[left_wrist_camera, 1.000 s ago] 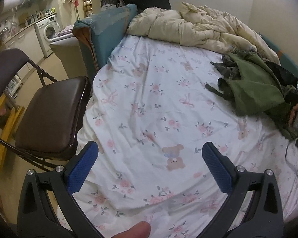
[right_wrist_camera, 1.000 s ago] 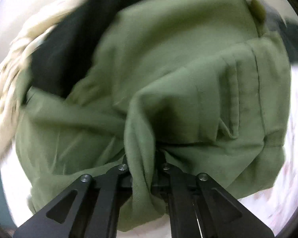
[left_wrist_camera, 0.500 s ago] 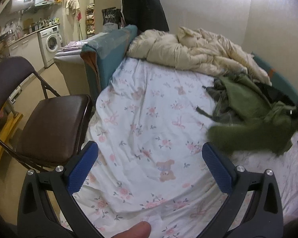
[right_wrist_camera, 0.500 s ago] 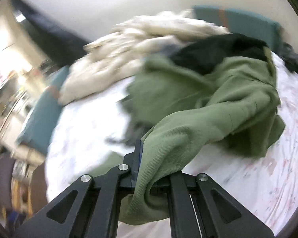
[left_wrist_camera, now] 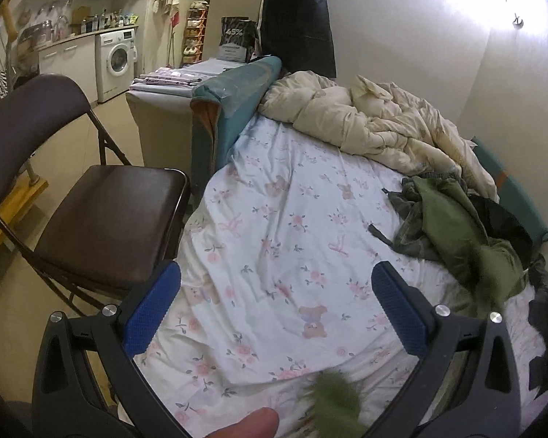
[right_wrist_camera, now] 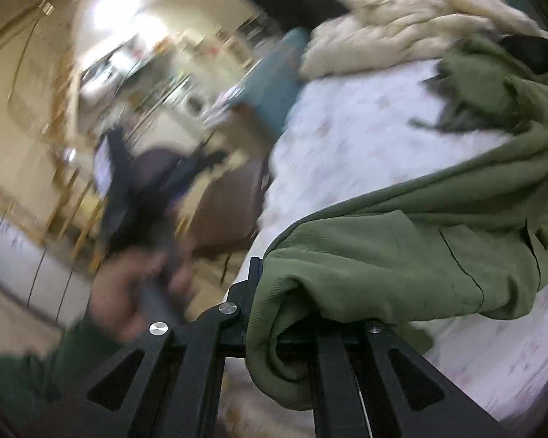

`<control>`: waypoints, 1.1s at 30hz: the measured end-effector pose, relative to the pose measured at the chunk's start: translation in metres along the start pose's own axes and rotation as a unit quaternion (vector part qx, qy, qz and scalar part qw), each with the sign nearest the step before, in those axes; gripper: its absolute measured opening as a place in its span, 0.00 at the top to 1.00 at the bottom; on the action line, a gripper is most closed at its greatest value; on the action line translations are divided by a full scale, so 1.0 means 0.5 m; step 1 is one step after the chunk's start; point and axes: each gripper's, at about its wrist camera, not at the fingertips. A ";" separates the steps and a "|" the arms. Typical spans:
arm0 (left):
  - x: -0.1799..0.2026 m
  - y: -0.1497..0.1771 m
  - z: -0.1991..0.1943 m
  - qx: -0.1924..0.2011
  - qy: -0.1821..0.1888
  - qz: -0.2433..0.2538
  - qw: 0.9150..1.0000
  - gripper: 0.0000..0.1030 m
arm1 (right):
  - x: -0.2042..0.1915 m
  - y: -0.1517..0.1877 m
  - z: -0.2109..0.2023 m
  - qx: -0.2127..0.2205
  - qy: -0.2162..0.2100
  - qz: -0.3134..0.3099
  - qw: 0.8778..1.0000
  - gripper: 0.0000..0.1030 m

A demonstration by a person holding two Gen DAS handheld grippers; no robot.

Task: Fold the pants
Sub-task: 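Pull the green pants off the pile with the right tool, spreading them on the sheet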

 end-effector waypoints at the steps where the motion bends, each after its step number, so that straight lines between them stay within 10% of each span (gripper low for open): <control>1: 0.004 -0.001 -0.001 0.000 0.003 0.002 1.000 0.00 | -0.019 0.026 0.005 -0.019 -0.016 -0.009 1.000 0.96; 6: 0.033 0.004 -0.001 0.003 0.004 0.033 0.999 0.00 | -0.148 0.174 0.016 -0.149 -0.132 -0.085 0.976 0.97; 11: 0.043 0.013 0.008 -0.013 0.013 0.046 0.999 0.00 | -0.097 0.208 0.061 -0.249 -0.078 -0.060 0.964 0.86; 12: 0.046 0.013 0.011 -0.016 0.014 0.047 0.999 0.00 | -0.061 0.200 0.066 -0.258 -0.050 -0.034 0.964 0.78; 14: 0.049 0.015 0.014 -0.020 0.014 0.048 0.999 0.00 | 0.001 0.187 0.069 -0.258 0.015 0.005 0.966 0.20; 28: 0.083 0.036 0.046 -0.056 0.030 0.073 0.995 0.00 | 0.265 -0.050 -0.151 -0.113 0.090 0.176 0.974 0.14; 33: 0.092 0.039 0.057 -0.064 0.033 0.074 0.995 0.00 | 0.344 -0.153 -0.230 0.018 0.267 0.176 0.947 0.00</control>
Point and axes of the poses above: each gripper's, at about its wrist camera, not at the fingertips, and z roughly the way its jaws point, x to its right, y to its underside, and after that the axes turned 14 degrees about z, right-handed
